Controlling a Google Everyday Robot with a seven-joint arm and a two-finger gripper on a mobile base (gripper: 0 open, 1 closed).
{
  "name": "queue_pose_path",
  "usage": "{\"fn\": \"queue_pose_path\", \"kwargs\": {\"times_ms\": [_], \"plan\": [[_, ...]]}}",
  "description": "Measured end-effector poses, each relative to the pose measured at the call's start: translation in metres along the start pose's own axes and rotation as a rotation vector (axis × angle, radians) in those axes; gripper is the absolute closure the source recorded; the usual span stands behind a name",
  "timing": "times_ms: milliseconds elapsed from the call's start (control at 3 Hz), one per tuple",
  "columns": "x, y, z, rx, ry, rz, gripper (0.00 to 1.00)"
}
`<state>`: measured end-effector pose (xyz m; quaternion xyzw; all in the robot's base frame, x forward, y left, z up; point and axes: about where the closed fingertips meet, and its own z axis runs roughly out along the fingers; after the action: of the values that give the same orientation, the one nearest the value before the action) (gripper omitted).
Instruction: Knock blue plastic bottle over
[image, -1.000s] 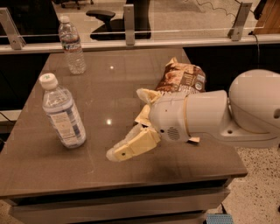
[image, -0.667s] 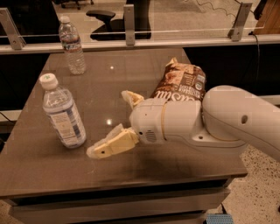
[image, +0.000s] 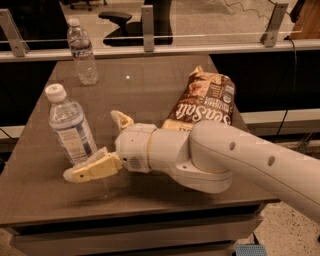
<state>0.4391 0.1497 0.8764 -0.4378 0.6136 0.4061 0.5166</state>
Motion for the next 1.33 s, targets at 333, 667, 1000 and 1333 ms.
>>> {"fn": "queue_pose_path", "kwargs": {"times_ms": [333,667,1000,1333], "plan": [[-0.006,0.007,0.031,-0.034,-0.056,0.003,0.00],[-0.011,0.006,0.043,-0.054,-0.075,-0.009,0.16],[-0.015,-0.003,0.039,-0.055,-0.066,-0.027,0.40],[-0.014,-0.016,0.029,-0.047,-0.036,-0.034,0.63]]}}
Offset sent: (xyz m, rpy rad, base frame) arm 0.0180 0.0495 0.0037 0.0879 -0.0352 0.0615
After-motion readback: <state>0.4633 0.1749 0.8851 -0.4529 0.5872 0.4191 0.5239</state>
